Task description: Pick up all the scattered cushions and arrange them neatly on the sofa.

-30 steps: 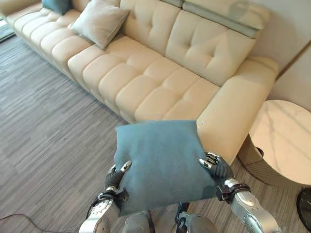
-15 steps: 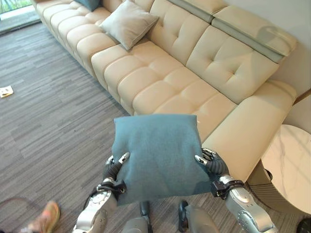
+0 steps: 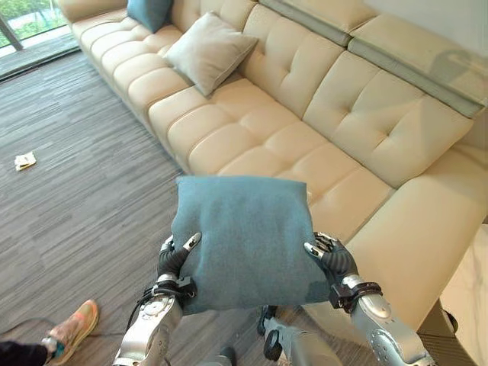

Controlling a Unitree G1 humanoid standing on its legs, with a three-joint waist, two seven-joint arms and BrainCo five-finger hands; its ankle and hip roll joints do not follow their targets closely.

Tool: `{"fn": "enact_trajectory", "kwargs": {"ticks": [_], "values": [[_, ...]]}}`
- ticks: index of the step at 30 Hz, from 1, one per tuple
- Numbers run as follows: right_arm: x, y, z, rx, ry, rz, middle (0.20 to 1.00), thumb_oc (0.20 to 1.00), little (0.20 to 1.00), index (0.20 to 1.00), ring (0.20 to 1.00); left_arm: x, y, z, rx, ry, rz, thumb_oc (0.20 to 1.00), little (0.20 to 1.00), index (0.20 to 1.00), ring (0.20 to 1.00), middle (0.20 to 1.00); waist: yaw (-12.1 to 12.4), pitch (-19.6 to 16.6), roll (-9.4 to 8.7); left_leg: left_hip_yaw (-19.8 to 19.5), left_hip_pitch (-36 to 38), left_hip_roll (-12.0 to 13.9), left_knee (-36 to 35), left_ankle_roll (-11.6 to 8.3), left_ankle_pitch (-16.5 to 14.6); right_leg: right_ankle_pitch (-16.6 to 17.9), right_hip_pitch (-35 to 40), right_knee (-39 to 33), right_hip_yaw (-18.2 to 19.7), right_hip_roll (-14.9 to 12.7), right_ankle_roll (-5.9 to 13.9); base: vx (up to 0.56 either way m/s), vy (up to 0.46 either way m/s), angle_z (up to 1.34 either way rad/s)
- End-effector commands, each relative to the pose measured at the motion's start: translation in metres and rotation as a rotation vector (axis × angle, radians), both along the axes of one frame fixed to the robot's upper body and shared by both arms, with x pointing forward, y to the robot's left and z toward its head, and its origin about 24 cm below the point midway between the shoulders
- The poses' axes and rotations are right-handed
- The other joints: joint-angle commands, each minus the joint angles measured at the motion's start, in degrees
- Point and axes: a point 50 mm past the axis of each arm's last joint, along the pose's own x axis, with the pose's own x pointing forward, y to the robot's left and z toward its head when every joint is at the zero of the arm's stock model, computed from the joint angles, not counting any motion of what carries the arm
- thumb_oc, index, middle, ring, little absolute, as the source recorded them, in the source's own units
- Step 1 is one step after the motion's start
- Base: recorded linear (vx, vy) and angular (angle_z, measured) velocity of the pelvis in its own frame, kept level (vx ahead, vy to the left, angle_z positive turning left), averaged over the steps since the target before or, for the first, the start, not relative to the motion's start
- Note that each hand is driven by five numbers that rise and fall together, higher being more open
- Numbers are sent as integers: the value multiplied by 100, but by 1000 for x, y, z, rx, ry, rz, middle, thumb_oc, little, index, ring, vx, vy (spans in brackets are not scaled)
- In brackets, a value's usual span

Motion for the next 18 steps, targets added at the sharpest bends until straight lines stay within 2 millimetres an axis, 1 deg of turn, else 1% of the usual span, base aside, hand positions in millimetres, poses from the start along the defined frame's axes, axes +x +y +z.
{"fn": "enact_trajectory", "kwargs": {"ticks": [1,2,3,4,6,8,9,10,11,12,13,14,15,16,17,18], "values": [[6,40,46,177,-239,191,200,200,200,200,200,15,-29,49,-92,-303,-102,200,200,200,200,200,46,-479,248,404,-336,-134,1752,-530,1153,-451,528,-274,-176,-182,522,310,-131,-20],[6,38,47,168,-241,195,200,200,200,200,200,13,-28,48,-110,-303,-91,200,200,200,200,200,79,-419,253,373,-628,-73,2321,-648,1288,-531,632,-342,-60,-146,410,409,-170,-20],[7,35,47,157,-241,186,200,200,200,200,200,13,-28,47,-122,-295,-86,200,200,200,200,200,82,-364,233,369,-782,33,2586,-650,1412,-604,744,-406,48,-118,320,245,-128,-53],[7,34,47,150,-240,179,200,200,200,200,200,13,-29,47,-129,-293,-86,200,200,200,200,200,100,-284,202,379,-973,137,2724,-520,1281,-673,823,-454,162,-110,264,217,-102,-49],[8,31,47,144,-239,157,200,200,200,200,200,13,-33,45,-144,-284,-92,200,200,200,200,200,128,-171,91,223,-1408,93,2755,-213,842,-727,934,-455,391,-173,235,191,-57,-47],[7,30,47,141,-242,150,200,200,200,200,200,12,-34,43,-139,-272,-100,200,200,200,200,200,146,-88,-52,-82,-1770,-48,2323,62,400,-705,992,-455,611,-253,278,224,2,-44],[7,29,46,136,-239,144,200,200,200,200,200,12,-35,42,-136,-268,-104,200,200,200,200,200,132,-83,-97,-206,-1783,-111,1942,148,285,-725,1046,-455,702,-294,318,248,85,-48],[6,29,46,127,-248,139,200,200,200,200,200,11,-35,42,-129,-264,-98,200,200,200,200,200,113,-119,-131,-500,-1917,-210,1065,214,486,-702,1014,-455,811,-333,308,285,113,-41],[6,28,46,124,-244,141,200,200,200,200,200,10,-35,40,-130,-258,-101,200,200,200,200,200,104,-137,-122,-763,-1830,-243,476,179,734,-715,1094,-455,932,-321,284,278,118,-25],[5,29,44,119,-241,149,200,200,200,200,200,8,-36,39,-128,-253,-100,200,200,200,200,200,86,-145,-92,-981,-1775,-215,27,130,1026,-755,1150,-455,997,-297,247,304,106,-26],[4,29,45,118,-245,152,200,200,200,200,200,6,-34,39,-121,-253,-94,200,200,200,200,200,77,-155,-54,-1196,-1826,-142,-468,38,1267,-832,1175,-400,1100,-266,214,304,122,-41],[4,28,44,119,-241,149,200,200,200,200,200,6,-34,38,-119,-250,-94,200,200,200,200,200,51,-165,-17,-1312,-1832,-99,-825,-27,1417,-913,1216,-323,1198,-247,193,327,158,-45],[3,25,43,105,-239,138,200,200,200,200,200,6,-35,38,-109,-250,-97,200,200,200,200,200,-3,-177,15,-1389,-2019,-105,-825,-92,1434,-967,1282,-265,1237,-244,194,338,178,-49],[3,21,42,94,-235,127,200,200,200,200,200,6,-35,38,-109,-251,-100,200,200,200,200,200,-31,-193,36,-1305,-2048,-87,-825,-145,1492,-1021,1354,-219,1318,-243,199,510,292,-48],[0,18,39,90,-221,116,200,200,200,200,200,6,-34,36,-108,-241,-105,200,200,200,200,200,-26,-287,80,-1363,-1836,-75,-825,-126,1541,-1131,1487,-122,1524,-234,220,397,228,-40],[0,18,39,90,-221,116,200,200,200,200,200,6,-34,36,-108,-242,-105,200,200,200,200,200,-32,-294,85,-1372,-1849,-73,-825,-126,1548,-1127,1477,-122,1517,-231,219,421,268,-58]]}}
